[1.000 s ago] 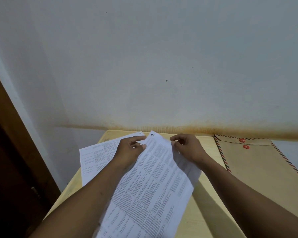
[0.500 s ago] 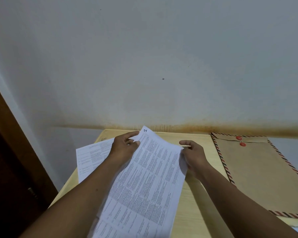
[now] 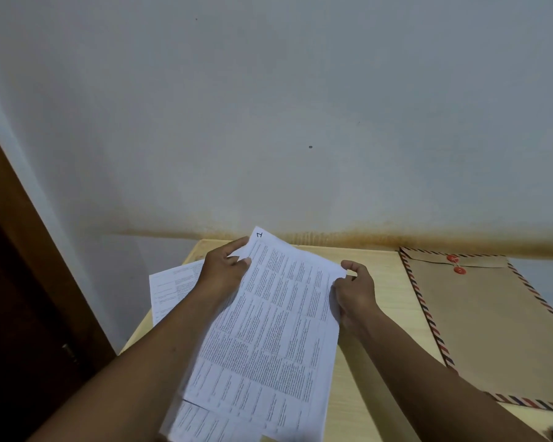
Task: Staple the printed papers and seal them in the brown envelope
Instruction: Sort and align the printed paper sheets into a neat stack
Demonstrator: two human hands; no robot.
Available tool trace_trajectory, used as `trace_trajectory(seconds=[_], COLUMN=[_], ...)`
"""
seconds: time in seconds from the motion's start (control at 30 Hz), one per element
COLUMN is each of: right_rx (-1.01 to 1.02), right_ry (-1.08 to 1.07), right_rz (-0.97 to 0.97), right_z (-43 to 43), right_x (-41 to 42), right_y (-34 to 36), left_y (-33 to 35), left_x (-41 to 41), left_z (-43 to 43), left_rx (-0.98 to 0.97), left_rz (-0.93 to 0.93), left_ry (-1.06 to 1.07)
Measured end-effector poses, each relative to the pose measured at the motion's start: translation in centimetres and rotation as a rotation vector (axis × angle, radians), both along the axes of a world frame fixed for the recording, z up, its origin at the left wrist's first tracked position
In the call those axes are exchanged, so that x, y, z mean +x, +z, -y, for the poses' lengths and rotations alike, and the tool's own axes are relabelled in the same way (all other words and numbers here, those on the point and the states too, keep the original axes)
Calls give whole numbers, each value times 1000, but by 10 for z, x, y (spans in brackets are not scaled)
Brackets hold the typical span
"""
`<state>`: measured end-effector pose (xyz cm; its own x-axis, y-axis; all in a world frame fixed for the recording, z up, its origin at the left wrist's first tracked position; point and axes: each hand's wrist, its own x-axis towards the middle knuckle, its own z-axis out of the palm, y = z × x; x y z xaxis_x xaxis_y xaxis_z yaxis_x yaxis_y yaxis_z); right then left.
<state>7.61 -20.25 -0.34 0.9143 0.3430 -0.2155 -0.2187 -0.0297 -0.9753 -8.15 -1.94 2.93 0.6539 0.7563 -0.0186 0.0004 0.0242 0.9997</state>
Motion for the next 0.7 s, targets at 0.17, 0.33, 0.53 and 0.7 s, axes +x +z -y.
trace_trajectory(seconds=[0.17,0.33,0.53,0.7], right_rx=[-54,-187,-339,-550], right_ry=[15,68,235,384], right_rz=[61,167,286,631], right_z=[-21,-30,-35,-39], right_x=[-20,-29,-28,-34], right_y=[0,5,13,12], left_y=[2,8,11,3], left_x=[-17,-37,-60,-92], left_z=[-3,-16,-45,-65], left_rx=[48,59,-35,-61], left_rz=[-53,-67,-128,-320], left_ry=[40,85,1,-144])
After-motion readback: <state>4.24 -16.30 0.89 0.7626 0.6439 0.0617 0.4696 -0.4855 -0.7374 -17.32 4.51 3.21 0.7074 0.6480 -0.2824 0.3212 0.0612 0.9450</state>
